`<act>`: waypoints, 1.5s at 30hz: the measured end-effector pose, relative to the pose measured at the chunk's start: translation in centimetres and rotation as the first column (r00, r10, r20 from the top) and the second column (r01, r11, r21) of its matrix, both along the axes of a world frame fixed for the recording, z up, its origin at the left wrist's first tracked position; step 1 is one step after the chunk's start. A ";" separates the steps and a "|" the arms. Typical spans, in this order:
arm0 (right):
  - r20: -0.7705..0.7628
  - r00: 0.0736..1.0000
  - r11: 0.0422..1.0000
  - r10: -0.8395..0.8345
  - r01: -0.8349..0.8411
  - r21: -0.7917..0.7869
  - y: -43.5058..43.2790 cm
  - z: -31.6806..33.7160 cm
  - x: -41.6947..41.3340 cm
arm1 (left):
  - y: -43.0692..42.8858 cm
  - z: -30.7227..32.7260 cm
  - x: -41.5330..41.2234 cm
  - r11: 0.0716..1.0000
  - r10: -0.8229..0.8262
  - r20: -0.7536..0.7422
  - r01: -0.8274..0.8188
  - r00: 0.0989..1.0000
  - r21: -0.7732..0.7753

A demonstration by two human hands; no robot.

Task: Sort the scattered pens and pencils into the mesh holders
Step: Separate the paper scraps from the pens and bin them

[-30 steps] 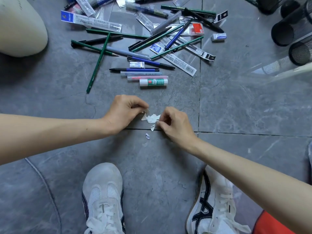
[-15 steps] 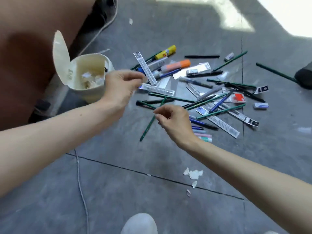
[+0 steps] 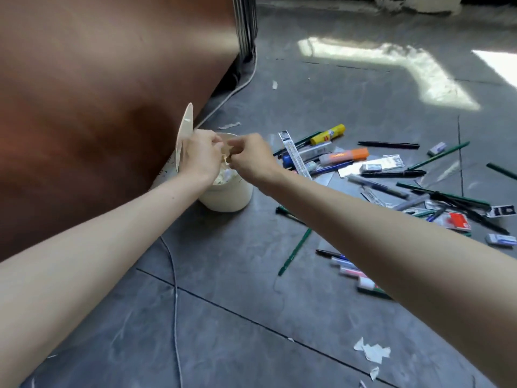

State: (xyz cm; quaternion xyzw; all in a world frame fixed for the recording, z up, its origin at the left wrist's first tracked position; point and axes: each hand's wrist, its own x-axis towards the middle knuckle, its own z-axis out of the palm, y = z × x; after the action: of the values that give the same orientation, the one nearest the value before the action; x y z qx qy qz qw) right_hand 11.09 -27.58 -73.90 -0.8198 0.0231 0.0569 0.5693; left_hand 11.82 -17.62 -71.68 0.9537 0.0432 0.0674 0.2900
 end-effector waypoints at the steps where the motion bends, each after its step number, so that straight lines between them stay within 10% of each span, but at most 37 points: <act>1: -0.012 1.000 1.000 0.019 -0.019 0.005 0.0 -0.1 0.1 | -0.1 -0.1 -0.1 1.000 -0.010 -0.017 0.010 1.000 -0.005; 17: 0.186 0.976 0.982 -0.111 0.136 -0.131 -7.2 -2.9 -5.3 | -3.4 -4.5 -4.9 0.933 -0.348 0.197 0.359 0.917 -0.023; 24: 0.204 0.979 0.945 -0.029 0.094 -0.315 -12.7 -6.7 -14.3 | -7.7 -8.2 -11.3 0.783 -0.620 -0.029 0.615 0.784 -0.093; 37: 0.005 0.966 0.672 0.260 -0.177 -0.719 -18.8 -14.2 -32.0 | -10.1 -14.2 -20.9 0.194 -0.911 -0.359 0.979 0.205 0.066; 45: -0.016 0.999 0.711 0.032 -0.034 -0.702 -18.7 -15.1 -32.5 | -11.3 -15.1 -21.9 0.126 -0.880 -0.442 0.983 0.174 0.135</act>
State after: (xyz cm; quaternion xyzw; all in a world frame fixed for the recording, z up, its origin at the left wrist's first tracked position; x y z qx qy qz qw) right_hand -21.43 -46.26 -88.99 -0.9747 0.0292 0.0551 0.2145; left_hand -10.04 -28.92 -86.74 0.7991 -0.5452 -0.2463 0.0599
